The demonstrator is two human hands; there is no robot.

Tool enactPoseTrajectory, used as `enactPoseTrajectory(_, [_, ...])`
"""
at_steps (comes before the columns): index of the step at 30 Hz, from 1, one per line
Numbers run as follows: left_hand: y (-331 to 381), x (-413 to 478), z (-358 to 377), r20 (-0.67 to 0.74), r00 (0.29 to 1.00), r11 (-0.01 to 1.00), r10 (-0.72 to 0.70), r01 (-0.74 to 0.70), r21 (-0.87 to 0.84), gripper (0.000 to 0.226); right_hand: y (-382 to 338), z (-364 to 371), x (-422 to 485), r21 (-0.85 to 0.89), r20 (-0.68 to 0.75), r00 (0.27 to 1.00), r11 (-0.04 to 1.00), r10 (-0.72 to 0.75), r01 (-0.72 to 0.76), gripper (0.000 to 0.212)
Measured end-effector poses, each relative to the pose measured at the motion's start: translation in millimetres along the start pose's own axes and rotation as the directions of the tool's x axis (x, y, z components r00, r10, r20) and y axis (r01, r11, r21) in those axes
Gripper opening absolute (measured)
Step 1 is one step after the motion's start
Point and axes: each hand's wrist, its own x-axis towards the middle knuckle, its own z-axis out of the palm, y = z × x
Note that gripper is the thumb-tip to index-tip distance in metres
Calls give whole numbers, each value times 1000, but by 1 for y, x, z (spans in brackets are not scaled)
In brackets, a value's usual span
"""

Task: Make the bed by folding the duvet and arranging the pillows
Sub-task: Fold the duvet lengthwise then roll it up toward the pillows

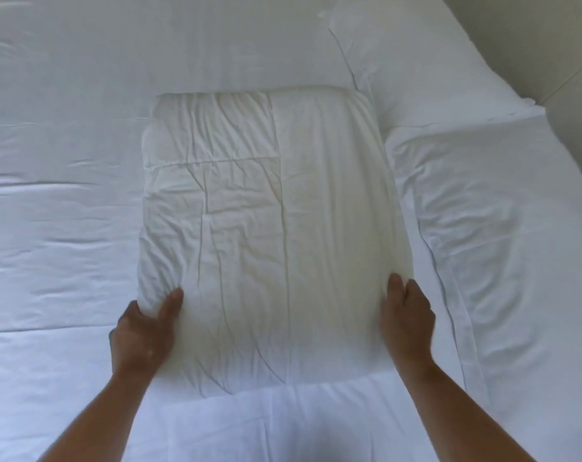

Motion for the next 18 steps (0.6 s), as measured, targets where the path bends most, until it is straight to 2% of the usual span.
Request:
enactPoseTrajectory(4, [7,3,-31,-90,974,973,205,-194,124,65,8,-46,19,-129,92,954,947,-284,294,58])
enactPoseTrajectory(6, [8,9,-42,-133,958,962,254,-236,140,58,13,-68,36,-182,45,930,912,-365,367,61])
enactPoseTrajectory(8, [6,13,-42,-140,951,958,276,-261,117,61,22,-69,43,-168,1,919,906,-395,389,62])
enactPoseTrajectory(10, [-4,10,-35,-117,969,976,216,-218,-2,71,35,-63,41,-89,-33,951,949,-307,303,60])
enactPoseTrajectory(11, [-13,5,-33,-89,983,978,161,-172,-120,75,41,-63,36,-29,-51,971,973,-232,231,56])
enactPoseTrajectory(14, [-52,-15,-18,-9,1000,886,27,-28,-464,81,57,-61,5,90,11,997,993,-77,75,43])
enactPoseTrajectory(16, [-78,-32,0,52,999,846,-12,38,-531,79,64,-49,-20,79,84,994,995,-73,67,39])
enactPoseTrajectory(18, [-85,-43,12,46,998,837,-46,63,-543,70,65,-34,-30,100,78,995,994,-56,48,42])
